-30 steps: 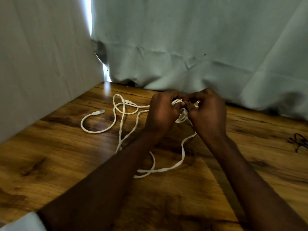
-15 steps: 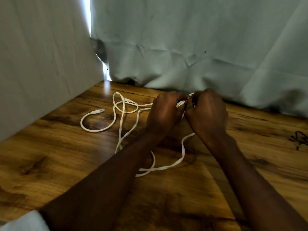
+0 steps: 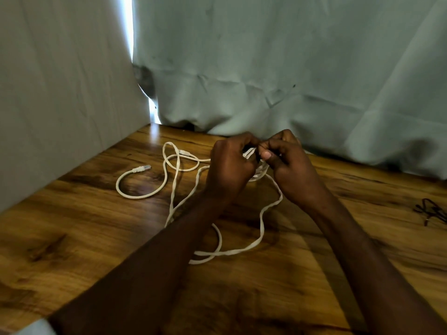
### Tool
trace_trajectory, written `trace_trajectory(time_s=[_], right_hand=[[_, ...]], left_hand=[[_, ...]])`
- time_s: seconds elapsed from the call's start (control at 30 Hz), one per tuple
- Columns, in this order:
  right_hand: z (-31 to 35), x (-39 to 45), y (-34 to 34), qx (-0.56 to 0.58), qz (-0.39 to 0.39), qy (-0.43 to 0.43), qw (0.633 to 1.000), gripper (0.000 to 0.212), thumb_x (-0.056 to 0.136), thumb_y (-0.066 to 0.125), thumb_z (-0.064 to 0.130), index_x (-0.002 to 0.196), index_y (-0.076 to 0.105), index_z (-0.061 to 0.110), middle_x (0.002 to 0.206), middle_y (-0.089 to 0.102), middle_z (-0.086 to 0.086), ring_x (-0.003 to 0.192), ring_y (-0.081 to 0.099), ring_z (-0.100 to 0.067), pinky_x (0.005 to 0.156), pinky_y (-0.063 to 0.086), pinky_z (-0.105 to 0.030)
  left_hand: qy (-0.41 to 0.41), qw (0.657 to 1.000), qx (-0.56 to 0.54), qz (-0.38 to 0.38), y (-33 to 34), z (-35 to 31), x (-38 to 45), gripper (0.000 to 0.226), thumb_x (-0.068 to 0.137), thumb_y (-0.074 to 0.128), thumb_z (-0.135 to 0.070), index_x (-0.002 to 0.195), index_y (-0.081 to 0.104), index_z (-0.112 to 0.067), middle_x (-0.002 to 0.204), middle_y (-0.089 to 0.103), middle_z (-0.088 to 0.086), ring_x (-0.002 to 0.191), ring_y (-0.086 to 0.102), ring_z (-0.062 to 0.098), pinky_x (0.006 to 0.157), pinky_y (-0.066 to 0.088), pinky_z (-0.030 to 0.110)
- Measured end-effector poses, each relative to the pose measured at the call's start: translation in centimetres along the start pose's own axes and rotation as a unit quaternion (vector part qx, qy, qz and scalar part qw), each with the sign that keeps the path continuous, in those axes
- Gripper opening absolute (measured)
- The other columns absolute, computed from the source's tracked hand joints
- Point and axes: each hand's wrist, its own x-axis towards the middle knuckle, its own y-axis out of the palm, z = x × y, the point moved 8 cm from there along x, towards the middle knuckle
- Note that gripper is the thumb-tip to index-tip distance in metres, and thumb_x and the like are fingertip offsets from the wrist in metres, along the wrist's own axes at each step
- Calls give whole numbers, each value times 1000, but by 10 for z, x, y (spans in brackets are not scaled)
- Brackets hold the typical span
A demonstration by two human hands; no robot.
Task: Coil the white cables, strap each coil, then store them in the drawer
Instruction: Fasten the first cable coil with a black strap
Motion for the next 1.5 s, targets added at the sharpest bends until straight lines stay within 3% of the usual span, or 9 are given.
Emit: trace_trajectory(time_s=[0.2, 0.37, 0.57, 0.73, 0.8, 0.9, 1.07, 1.3, 1.5], right_hand=[[-9, -1, -10, 92, -79, 60, 991, 11, 102, 62, 19, 97, 71, 20, 107, 62, -6, 95, 61, -7, 86, 51, -26], [-31, -4, -30, 116, -168, 111, 973, 20, 96, 63, 36, 105, 74, 22, 107, 72, -1, 102, 67, -18, 94, 55, -47], [-35, -4, -15, 162, -75, 128, 976, 14, 98, 70, 23, 95, 77, 11, 84, 78, -1, 80, 74, -13, 71, 56, -27], [-38, -4, -25, 209, -104, 133, 963, 10, 98, 67, 9, 98, 72, 0, 84, 74, -7, 72, 68, -8, 65, 52, -20], [-34, -4, -23, 204, -90, 124, 967, 7, 98, 64, 4, 100, 70, 0, 87, 73, -5, 76, 68, -8, 69, 54, -22], [-24, -4, -15, 184, -66, 94, 976, 8, 99, 59, -2, 102, 66, -2, 88, 72, -5, 77, 68, -9, 72, 54, -24], [-15, -6, -16, 134, -82, 47, 986, 10, 97, 60, 9, 104, 64, 15, 100, 70, -8, 87, 70, -25, 76, 60, -45], [-13, -6, -12, 160, -84, 40, 983, 11, 101, 54, 0, 104, 59, 9, 93, 64, -15, 66, 65, -16, 62, 55, -32], [-24, -7, -5, 251, -120, 125, 952, 5, 103, 55, 2, 104, 59, 3, 97, 67, -15, 82, 67, -11, 71, 53, -26]], left_hand=[[-59, 993, -101, -9, 7, 15, 3, 13, 79, 79, -9, 91, 76, -11, 81, 76, -3, 78, 73, 13, 70, 59, 44], [-115, 968, -219, 33, 23, 22, 1, 25, 72, 84, -1, 91, 70, -10, 93, 76, 9, 91, 74, 29, 85, 59, 55], [-162, 938, -292, 87, 34, 22, 1, 33, 79, 73, 15, 109, 65, 9, 103, 72, 26, 88, 72, 21, 77, 60, 29], [-308, 782, -505, 198, 51, 19, -8, 48, 83, 51, -10, 126, 59, 10, 100, 68, 26, 84, 70, 32, 81, 55, 41], [-358, 760, -507, 192, 54, 24, -12, 44, 99, 45, -22, 126, 59, 10, 95, 69, 24, 77, 71, 30, 77, 58, 39], [-358, 803, -444, 177, 54, 35, -13, 36, 102, 54, -21, 120, 60, 10, 92, 69, 22, 67, 70, 24, 71, 60, 37], [-344, 795, -436, 246, 57, 26, -21, 43, 103, 56, -25, 123, 61, 13, 116, 65, 33, 110, 62, 42, 111, 41, 58], [-205, 899, -307, 238, 46, 14, -10, 27, 104, 53, -21, 84, 62, -5, 75, 60, 11, 71, 59, 16, 71, 48, 29], [-50, 992, -10, 118, 37, 6, -5, 14, 100, 53, -15, 87, 57, -19, 78, 63, 0, 73, 60, 17, 67, 46, 36]])
